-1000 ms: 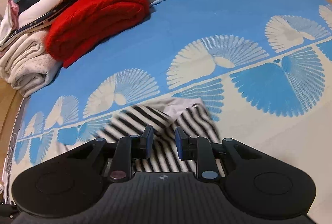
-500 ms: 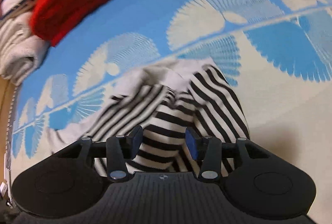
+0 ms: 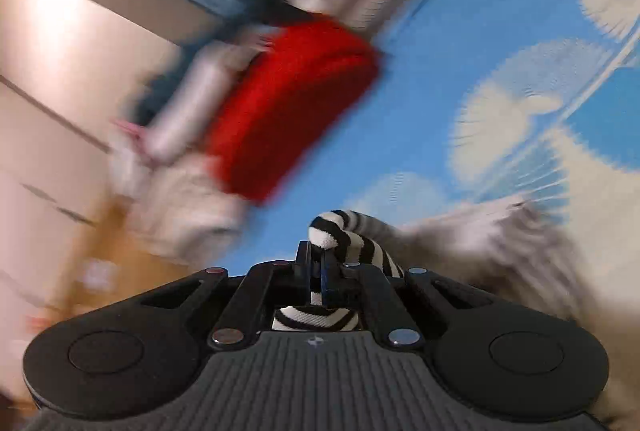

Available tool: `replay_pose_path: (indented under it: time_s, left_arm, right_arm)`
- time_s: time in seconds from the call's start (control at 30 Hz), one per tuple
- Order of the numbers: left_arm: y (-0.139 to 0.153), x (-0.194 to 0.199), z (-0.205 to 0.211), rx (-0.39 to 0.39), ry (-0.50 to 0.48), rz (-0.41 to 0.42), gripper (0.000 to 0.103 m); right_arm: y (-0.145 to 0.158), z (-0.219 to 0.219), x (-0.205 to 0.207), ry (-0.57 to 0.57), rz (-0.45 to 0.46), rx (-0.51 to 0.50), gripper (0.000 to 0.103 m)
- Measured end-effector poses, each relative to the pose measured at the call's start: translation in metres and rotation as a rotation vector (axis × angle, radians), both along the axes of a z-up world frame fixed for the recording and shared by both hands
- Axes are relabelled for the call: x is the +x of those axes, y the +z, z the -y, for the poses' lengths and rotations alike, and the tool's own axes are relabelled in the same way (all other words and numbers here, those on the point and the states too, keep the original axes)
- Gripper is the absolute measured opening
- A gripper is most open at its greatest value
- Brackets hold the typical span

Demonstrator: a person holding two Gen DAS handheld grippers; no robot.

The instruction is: Fold small clothes

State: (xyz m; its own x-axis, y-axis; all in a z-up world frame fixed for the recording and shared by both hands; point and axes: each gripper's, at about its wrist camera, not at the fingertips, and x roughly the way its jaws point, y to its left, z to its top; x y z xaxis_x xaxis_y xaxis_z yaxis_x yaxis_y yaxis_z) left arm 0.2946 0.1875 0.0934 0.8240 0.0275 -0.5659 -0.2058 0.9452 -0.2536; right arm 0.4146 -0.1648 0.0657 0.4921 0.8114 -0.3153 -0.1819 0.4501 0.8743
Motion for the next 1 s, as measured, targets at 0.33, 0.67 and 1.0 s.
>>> replay_pose_path:
  time_s: [0.33, 0.67, 1.0]
  left_arm:
    - [-0.071, 0.01, -0.02, -0.099, -0.012, -0.554, 0.032]
    - [-0.087, 0.025, -0.011, -0.127, 0.01, -0.581, 0.04]
    - [-0.06, 0.023, -0.01, -0.117, -0.032, -0.405, 0.004]
  right_arm:
    - [-0.065, -0.01, -0.016, 0.283, -0.237, -0.567, 0.012]
    - [-0.065, -0.07, 0.009, 0.251, -0.185, -0.653, 0.047]
    - [-0.039, -0.058, 0.013, 0.138, -0.11, -0.612, 0.001]
